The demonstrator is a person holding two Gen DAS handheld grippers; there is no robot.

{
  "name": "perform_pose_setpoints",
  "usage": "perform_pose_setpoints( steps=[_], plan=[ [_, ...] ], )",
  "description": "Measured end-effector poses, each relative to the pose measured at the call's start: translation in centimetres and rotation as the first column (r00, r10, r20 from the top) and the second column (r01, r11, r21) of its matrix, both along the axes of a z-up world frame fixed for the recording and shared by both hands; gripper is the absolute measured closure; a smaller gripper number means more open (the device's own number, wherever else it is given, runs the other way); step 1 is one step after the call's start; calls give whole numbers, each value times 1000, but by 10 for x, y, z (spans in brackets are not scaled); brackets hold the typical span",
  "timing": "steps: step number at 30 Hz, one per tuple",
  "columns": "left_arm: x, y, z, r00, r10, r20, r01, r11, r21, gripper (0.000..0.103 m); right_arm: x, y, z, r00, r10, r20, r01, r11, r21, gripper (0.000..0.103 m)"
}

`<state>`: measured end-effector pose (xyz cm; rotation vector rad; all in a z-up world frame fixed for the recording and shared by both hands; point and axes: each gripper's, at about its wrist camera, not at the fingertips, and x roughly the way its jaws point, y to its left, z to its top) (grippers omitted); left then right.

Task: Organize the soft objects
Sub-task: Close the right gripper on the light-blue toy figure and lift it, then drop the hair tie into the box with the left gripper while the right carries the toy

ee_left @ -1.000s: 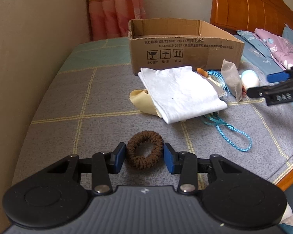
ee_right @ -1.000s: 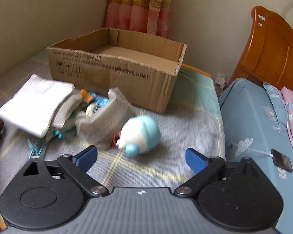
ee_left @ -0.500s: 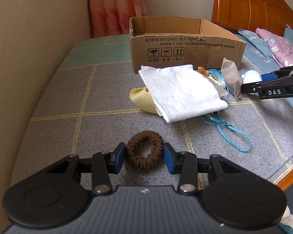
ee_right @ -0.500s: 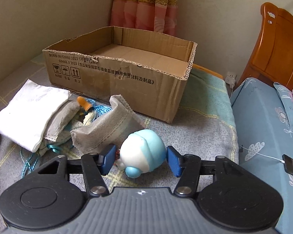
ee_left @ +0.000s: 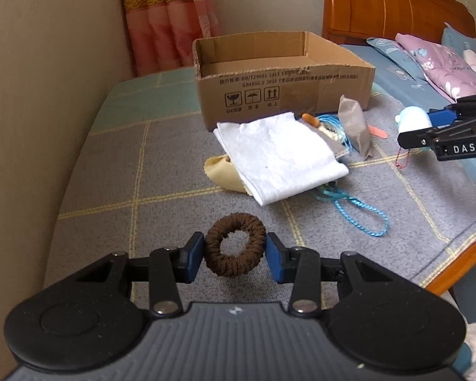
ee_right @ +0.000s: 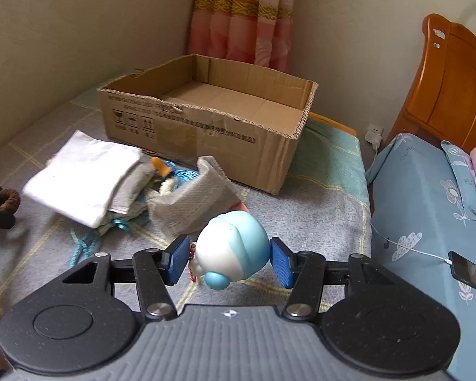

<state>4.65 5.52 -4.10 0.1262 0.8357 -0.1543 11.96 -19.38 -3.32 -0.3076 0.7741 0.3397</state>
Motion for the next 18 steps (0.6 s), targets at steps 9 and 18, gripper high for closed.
perform_pose_setpoints(
  steps=[9,18],
  plan=[
    [33,6,54,994,-43,101,46,999,-29,62,-3,1,37,998,39,45,-41,998,37,43],
    [121,-18,93,974,-122,189,123,992,4,62,18,10,68,990,84,115,-90,995,48,43]
  ],
)
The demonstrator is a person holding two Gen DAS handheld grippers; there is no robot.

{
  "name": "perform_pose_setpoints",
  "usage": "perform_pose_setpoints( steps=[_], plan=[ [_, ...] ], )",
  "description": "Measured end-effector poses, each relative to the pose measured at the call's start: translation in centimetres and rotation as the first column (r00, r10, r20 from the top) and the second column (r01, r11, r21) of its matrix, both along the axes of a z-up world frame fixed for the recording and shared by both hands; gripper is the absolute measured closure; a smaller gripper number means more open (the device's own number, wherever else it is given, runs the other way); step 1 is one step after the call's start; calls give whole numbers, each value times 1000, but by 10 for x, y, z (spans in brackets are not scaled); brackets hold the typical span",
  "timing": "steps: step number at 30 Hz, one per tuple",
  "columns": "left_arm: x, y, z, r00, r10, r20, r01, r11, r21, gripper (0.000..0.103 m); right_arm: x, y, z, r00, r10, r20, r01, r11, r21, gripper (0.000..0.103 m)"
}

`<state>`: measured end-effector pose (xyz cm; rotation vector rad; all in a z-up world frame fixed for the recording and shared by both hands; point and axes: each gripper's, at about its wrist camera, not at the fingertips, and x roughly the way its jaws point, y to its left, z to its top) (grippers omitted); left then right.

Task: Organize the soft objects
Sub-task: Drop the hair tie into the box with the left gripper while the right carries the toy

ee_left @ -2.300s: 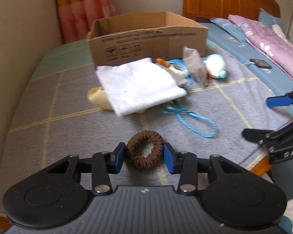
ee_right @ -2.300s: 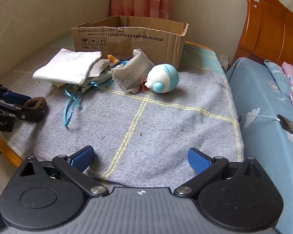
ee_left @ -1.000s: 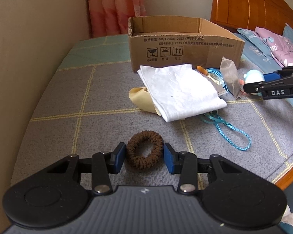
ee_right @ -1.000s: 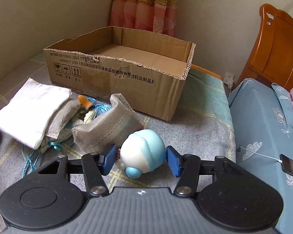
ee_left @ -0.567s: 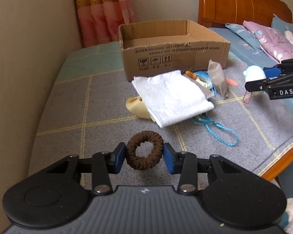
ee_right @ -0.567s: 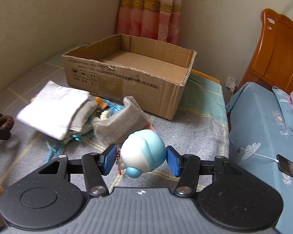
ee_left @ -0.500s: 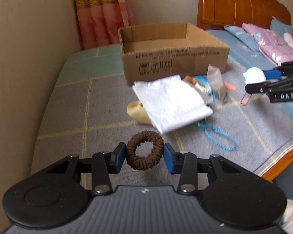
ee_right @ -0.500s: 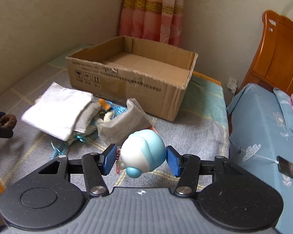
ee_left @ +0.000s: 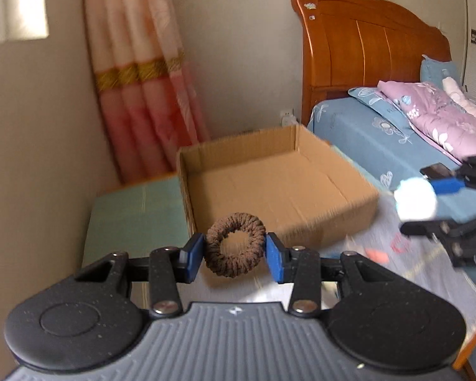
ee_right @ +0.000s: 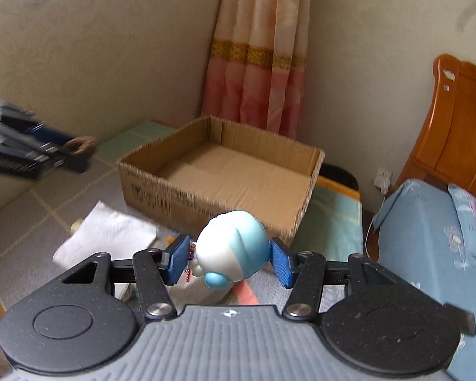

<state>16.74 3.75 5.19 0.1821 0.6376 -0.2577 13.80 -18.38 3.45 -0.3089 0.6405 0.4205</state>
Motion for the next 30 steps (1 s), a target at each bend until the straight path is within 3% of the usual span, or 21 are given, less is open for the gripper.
perform_pose_setpoints(
  steps=[5,12,13,14,15,17,21,30],
  plan=[
    [57,-19,7,999,-40,8,39,999,28,62,15,0,8,1000,6,23,-6,1000,-1,43],
    [123,-30,-7,999,-24,-31,25,999,35,60,30,-1,12,1000,-9,28,10,1000,-7,43],
    [129,-30,-9,999,-21,-27,22,999,33,57,32,-2,11,1000,-11,26,11,1000,-10,43],
    [133,-29,-11,1000,-17,-21,17,1000,21,45,35,-1,11,1000,-13,25,13,1000,-13,43],
    [136,-28,-12,1000,1,-17,-1,1000,4,22,37,-1,10,1000,-16,24,16,1000,-17,43],
    [132,-24,-11,1000,26,3,-26,999,-20,1,40,-1,9,1000,-22,21,22,999,-27,43],
    [120,-15,-10,1000,29,-2,-30,999,-34,0,43,-1,7,1000,-27,12,27,999,-26,43],
    [47,-5,-5,998,54,22,-53,998,-17,0,50,3,8,999,-34,-23,34,999,-3,43]
  ],
)
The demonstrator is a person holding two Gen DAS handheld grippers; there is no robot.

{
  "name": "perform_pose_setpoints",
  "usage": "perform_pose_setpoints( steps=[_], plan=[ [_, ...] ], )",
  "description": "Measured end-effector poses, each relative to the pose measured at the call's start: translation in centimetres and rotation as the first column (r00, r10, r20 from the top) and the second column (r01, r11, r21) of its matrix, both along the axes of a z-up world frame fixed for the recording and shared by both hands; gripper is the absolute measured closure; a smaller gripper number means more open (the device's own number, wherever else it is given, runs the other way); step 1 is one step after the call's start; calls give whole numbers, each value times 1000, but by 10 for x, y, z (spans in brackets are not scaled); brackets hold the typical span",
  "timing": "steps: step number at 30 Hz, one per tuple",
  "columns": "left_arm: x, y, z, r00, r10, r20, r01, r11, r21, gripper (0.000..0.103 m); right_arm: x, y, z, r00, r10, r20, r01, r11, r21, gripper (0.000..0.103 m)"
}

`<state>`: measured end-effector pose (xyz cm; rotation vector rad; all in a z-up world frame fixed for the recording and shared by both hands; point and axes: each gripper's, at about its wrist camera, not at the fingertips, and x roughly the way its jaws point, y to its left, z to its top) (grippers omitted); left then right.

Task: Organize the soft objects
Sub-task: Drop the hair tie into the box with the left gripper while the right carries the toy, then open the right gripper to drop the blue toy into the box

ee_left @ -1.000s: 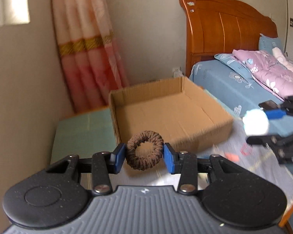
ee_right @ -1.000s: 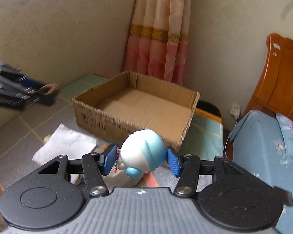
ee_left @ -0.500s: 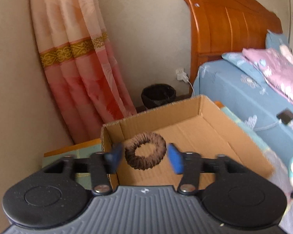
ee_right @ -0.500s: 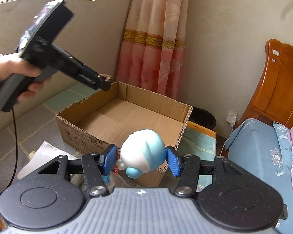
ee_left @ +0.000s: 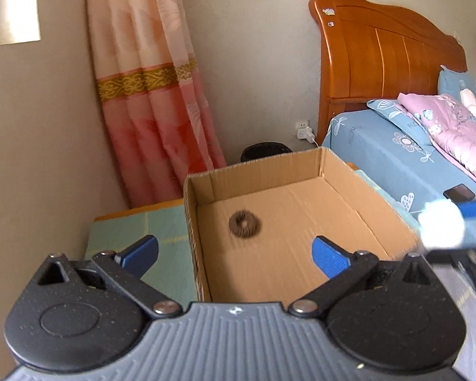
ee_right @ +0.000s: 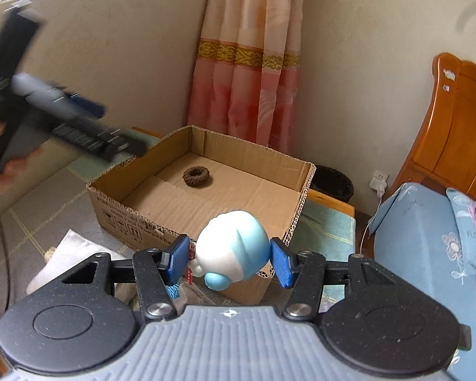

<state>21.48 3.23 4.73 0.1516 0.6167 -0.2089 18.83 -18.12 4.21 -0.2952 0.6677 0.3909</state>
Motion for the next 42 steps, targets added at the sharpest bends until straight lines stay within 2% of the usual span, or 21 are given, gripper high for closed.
perform_pose_setpoints(
  steps=[8,12,17,26,28,30,31,36,42],
  plan=[
    [-60,4,-6,995,67,70,-66,998,-16,1,26,5,6,998,-42,-38,43,999,32,43],
    [-76,2,-16,993,79,83,-82,996,37,1,52,12,7,996,-60,-68,64,997,49,43],
    [-83,8,-29,995,78,62,-81,996,46,1,91,22,4,990,-107,-90,110,993,32,43],
    [-83,29,-43,990,143,19,-144,989,37,1,161,43,-3,977,-158,-146,165,986,35,42],
    [-85,32,-45,990,142,16,-142,989,34,1,173,48,-6,974,-174,-143,178,984,21,34],
    [-86,35,-45,989,149,13,-150,988,33,1,180,49,-9,972,-194,-135,197,980,10,6],
    [-86,36,-45,988,153,13,-153,988,34,1,181,48,-11,970,-207,-129,209,978,5,2],
    [-89,40,-45,987,159,-1,-159,987,29,1,174,45,-12,964,-227,-135,230,973,4,0],
    [-97,38,-46,991,133,-19,-132,991,35,1,143,42,-8,961,-246,-129,245,969,-23,0]
  ],
)
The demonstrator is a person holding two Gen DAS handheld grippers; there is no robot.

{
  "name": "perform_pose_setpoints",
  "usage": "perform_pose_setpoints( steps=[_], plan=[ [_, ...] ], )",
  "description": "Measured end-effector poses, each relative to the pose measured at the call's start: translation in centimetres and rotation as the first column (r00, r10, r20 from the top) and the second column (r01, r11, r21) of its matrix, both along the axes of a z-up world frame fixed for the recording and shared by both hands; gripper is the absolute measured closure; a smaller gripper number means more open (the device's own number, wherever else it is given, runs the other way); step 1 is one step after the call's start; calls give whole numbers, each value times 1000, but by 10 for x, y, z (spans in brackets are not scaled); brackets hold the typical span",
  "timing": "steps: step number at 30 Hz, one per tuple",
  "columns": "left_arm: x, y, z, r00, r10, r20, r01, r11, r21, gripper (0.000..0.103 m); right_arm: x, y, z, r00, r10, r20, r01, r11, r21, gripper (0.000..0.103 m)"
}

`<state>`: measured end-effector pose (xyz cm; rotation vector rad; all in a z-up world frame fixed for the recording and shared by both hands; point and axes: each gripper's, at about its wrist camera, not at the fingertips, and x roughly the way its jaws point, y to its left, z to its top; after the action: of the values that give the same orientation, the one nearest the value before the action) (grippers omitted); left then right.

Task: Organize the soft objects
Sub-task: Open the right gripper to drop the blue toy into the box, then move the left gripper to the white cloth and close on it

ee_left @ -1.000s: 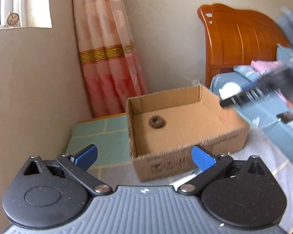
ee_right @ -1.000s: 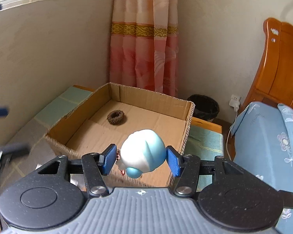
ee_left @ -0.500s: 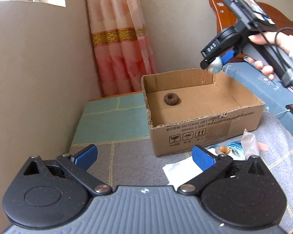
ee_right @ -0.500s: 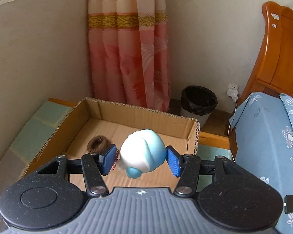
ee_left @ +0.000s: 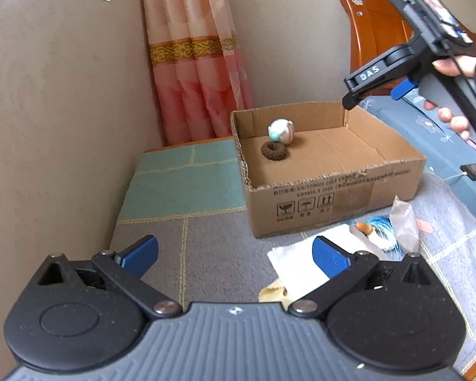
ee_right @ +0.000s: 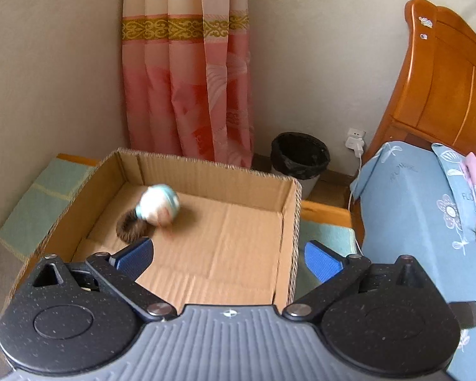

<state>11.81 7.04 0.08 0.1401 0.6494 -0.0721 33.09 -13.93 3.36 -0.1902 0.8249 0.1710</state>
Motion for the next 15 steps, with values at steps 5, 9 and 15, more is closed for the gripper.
perform_pose_setpoints(
  steps=[5,9,15],
  plan=[
    [-8,1,-3,999,-34,-17,34,999,-3,1,-35,-6,5,1000,-10,17,10,1000,4,0],
    [-14,-1,-9,997,-57,-45,56,998,-13,1,-64,-14,6,999,-30,32,29,999,24,0],
    [-19,-7,-15,993,-93,-73,93,996,-10,1,-108,-22,-10,995,-84,50,84,996,5,0]
  ],
)
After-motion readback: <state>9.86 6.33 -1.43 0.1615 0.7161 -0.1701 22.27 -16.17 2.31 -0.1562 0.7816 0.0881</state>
